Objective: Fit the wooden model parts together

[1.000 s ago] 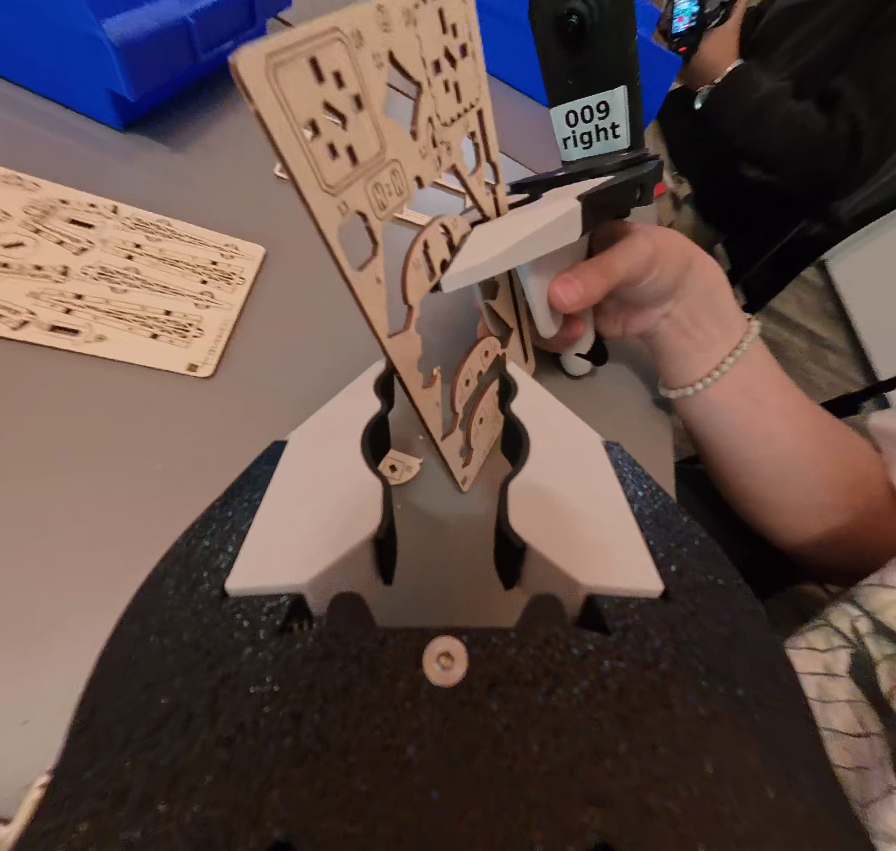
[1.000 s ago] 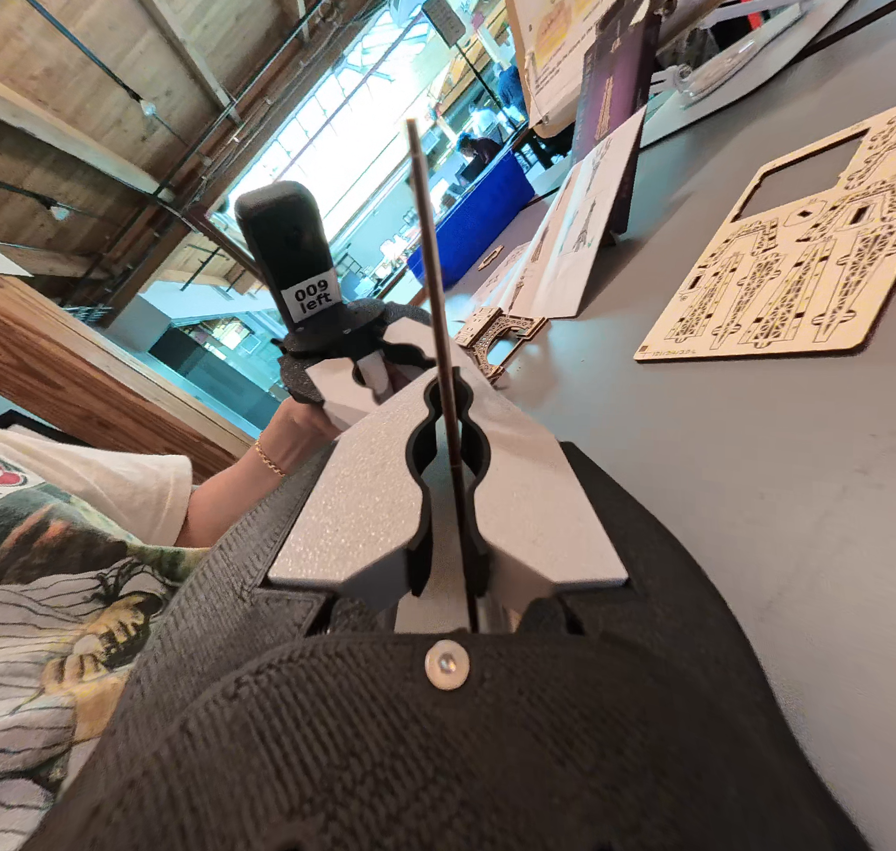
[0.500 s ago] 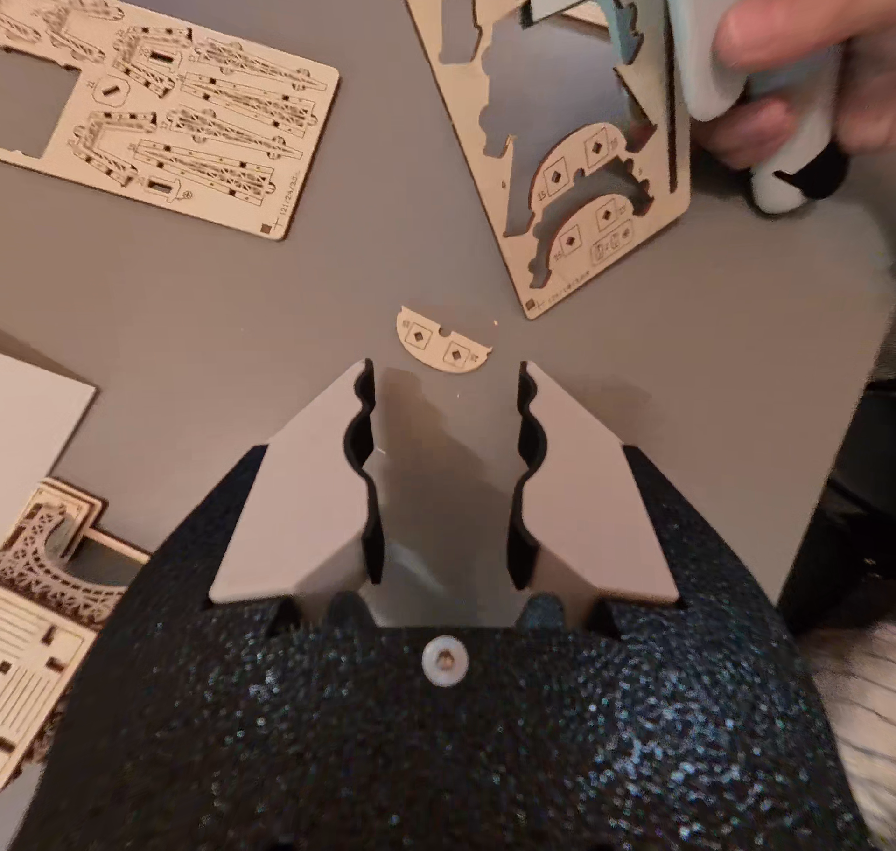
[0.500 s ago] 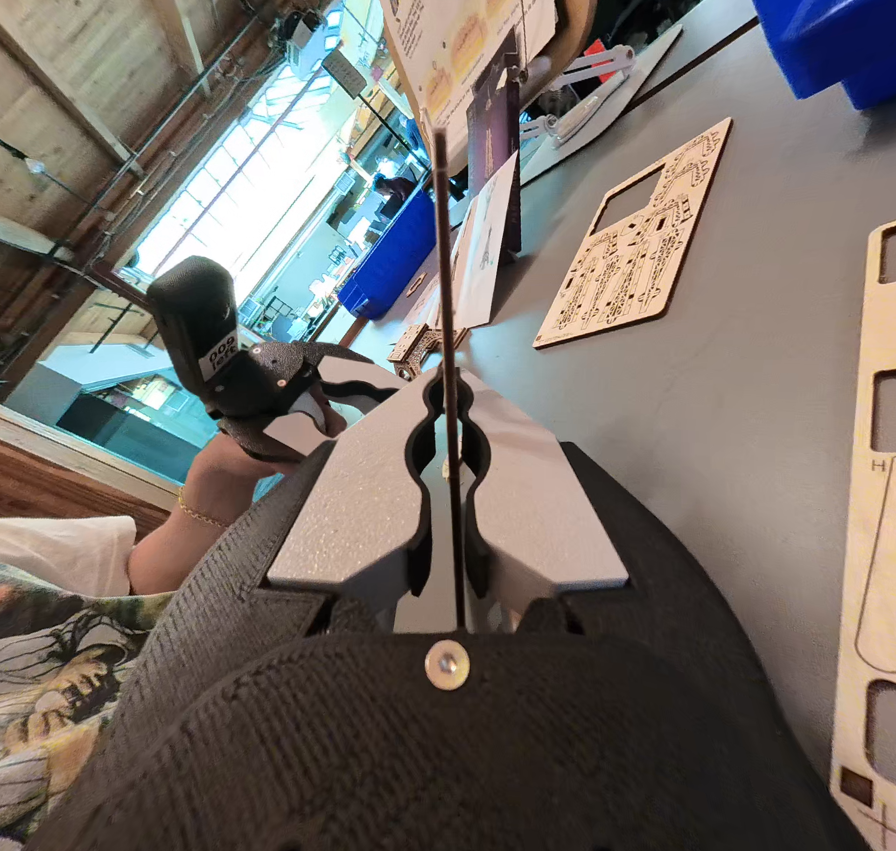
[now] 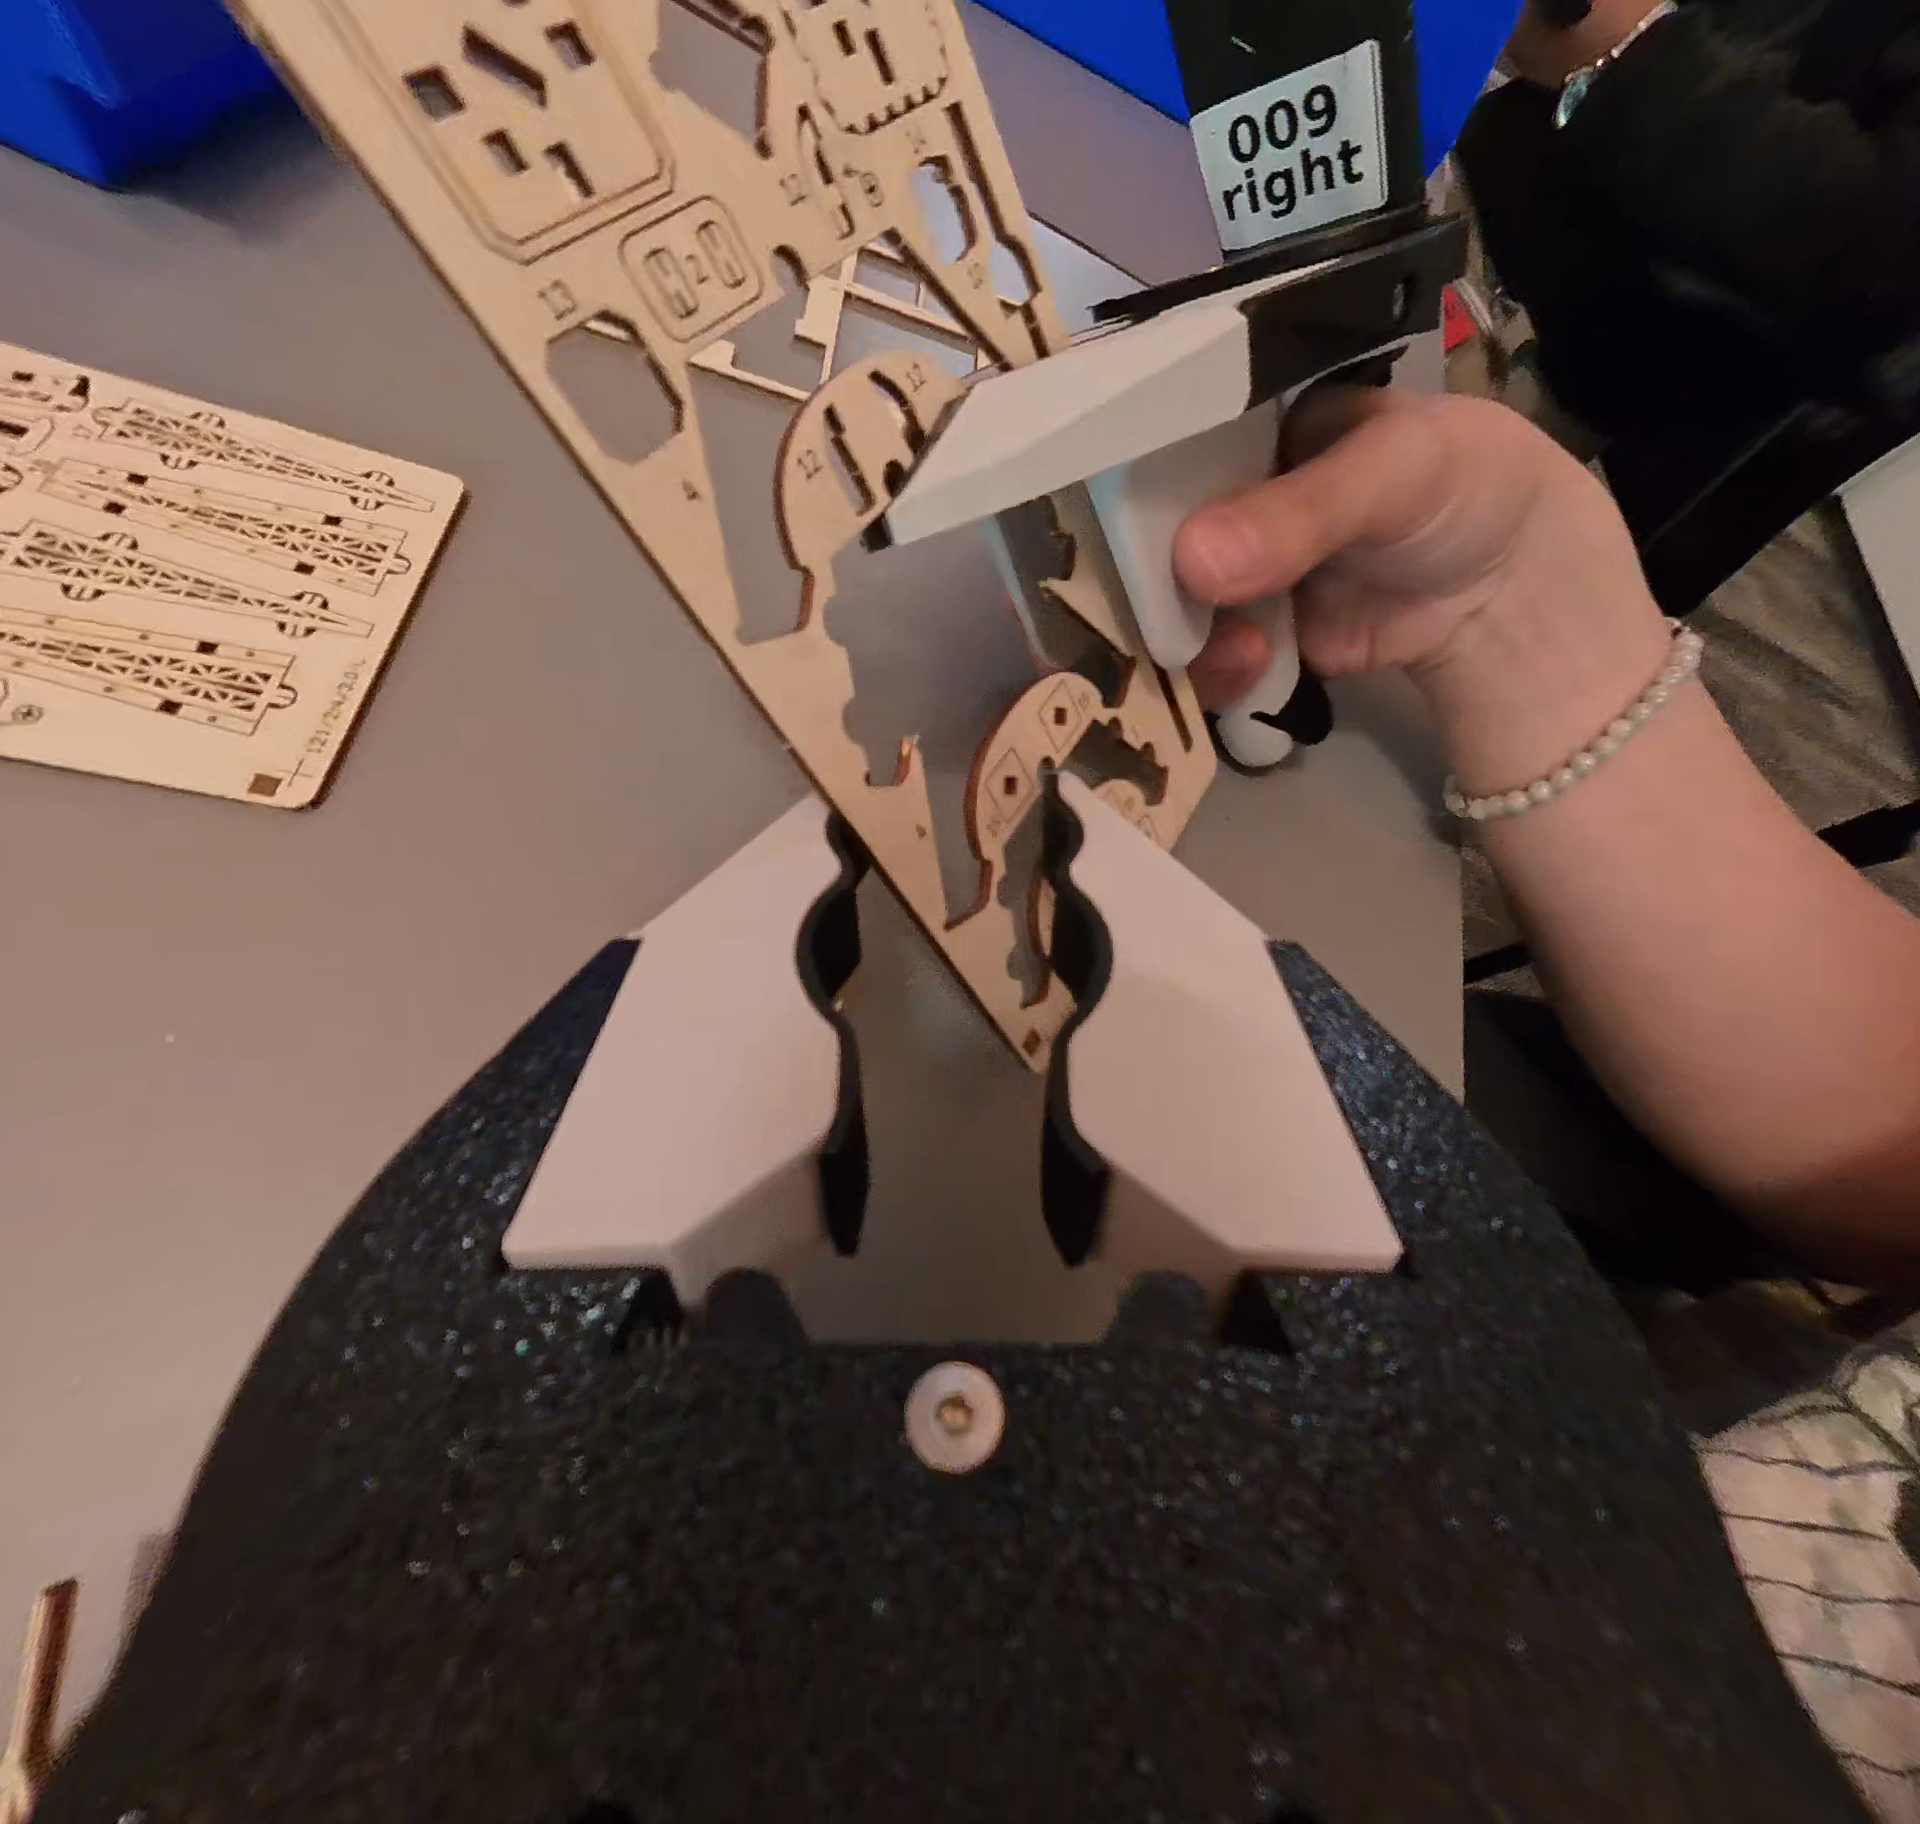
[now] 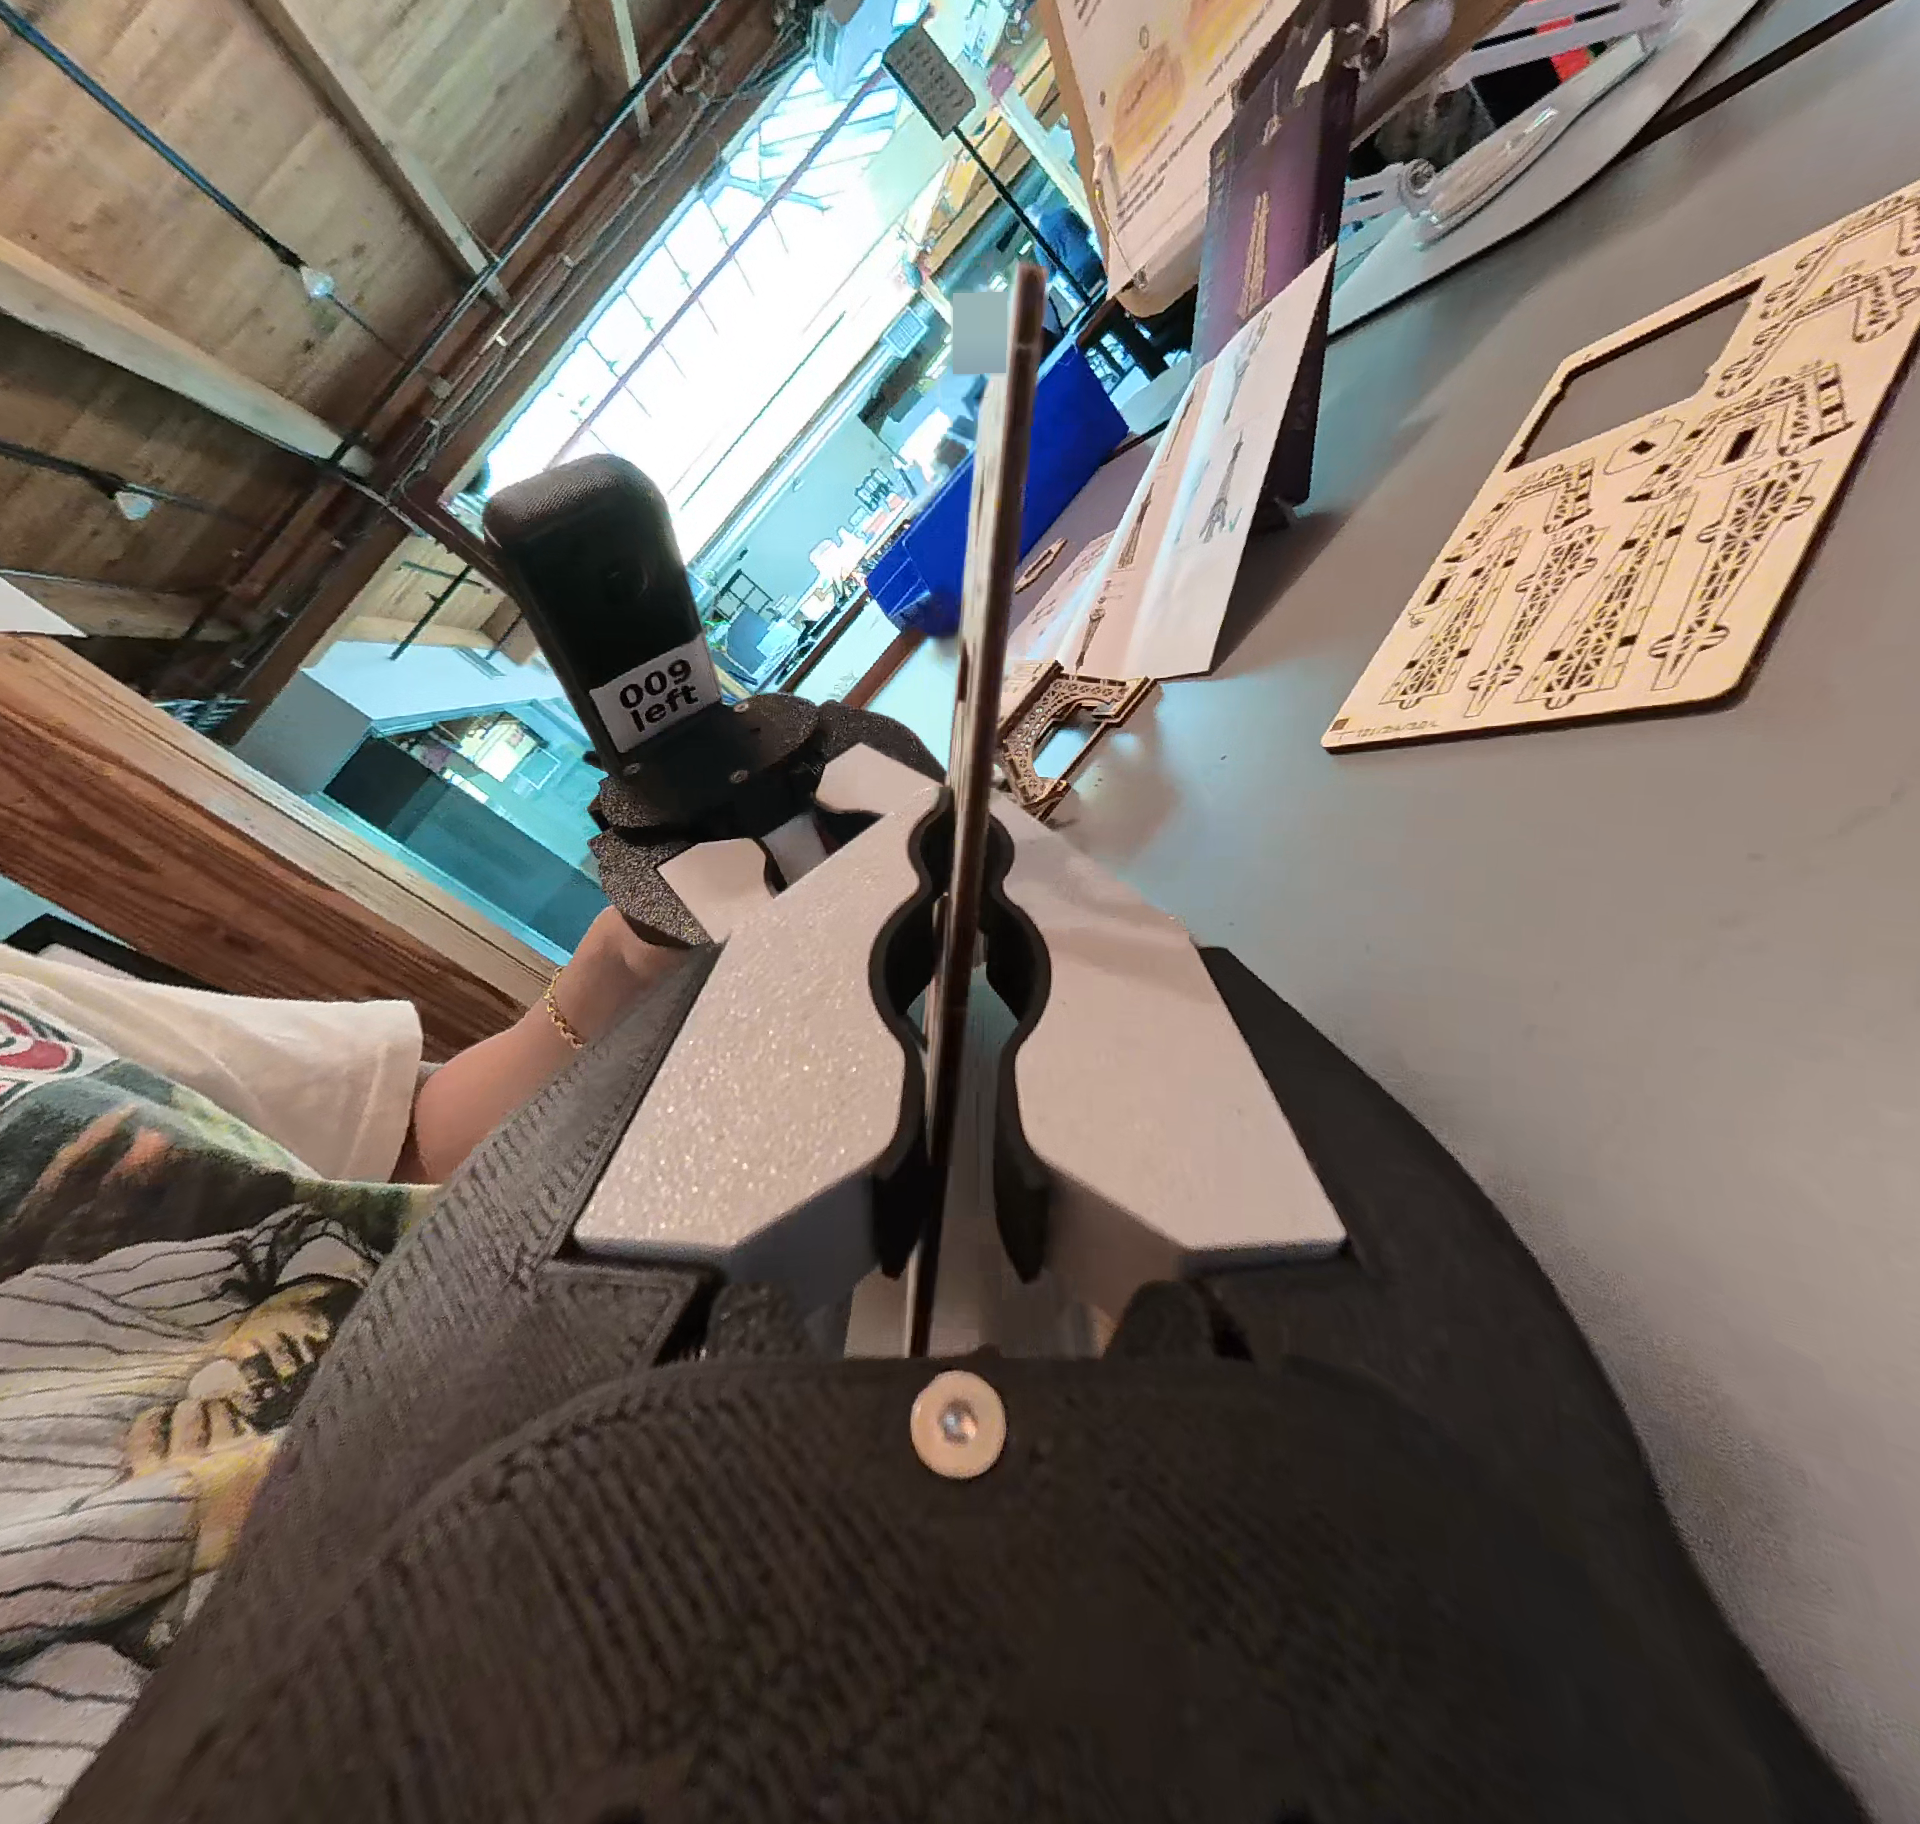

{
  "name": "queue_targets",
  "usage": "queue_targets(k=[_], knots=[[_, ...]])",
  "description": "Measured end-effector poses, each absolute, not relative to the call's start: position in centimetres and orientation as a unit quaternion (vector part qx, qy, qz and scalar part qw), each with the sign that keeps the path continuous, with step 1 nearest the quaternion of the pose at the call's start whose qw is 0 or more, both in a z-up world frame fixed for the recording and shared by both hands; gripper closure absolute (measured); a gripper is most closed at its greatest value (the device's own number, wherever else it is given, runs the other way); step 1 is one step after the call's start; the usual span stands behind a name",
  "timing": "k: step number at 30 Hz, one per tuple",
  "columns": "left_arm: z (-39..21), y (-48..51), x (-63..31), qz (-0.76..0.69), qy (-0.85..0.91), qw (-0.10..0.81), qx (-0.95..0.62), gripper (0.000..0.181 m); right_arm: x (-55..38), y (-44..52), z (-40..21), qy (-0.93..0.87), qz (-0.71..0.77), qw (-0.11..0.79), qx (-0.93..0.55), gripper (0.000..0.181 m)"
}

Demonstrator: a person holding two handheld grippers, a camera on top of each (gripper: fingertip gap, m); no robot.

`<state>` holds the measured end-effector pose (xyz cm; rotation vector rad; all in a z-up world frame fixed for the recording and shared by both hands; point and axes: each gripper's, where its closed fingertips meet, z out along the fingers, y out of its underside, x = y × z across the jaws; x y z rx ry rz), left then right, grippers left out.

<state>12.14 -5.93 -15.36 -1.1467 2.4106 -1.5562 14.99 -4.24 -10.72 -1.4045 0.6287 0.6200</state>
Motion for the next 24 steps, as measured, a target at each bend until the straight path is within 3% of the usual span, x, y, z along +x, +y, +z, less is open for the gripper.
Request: queue_targets(k=[7,24], knots=[[-15.0,-5.9,11.9,-0.515,0.774,0.003,-0.368,0.147,15.0,-4.1,-10.8,0.280,0.273,0.673,-0.627,0.181],[-16.0,-4.6,12.8,-0.503,0.759,-0.002,-0.413,0.164,15.0,-3.7,-11.5,0.290,0.272,0.655,-0.643,0.181]])
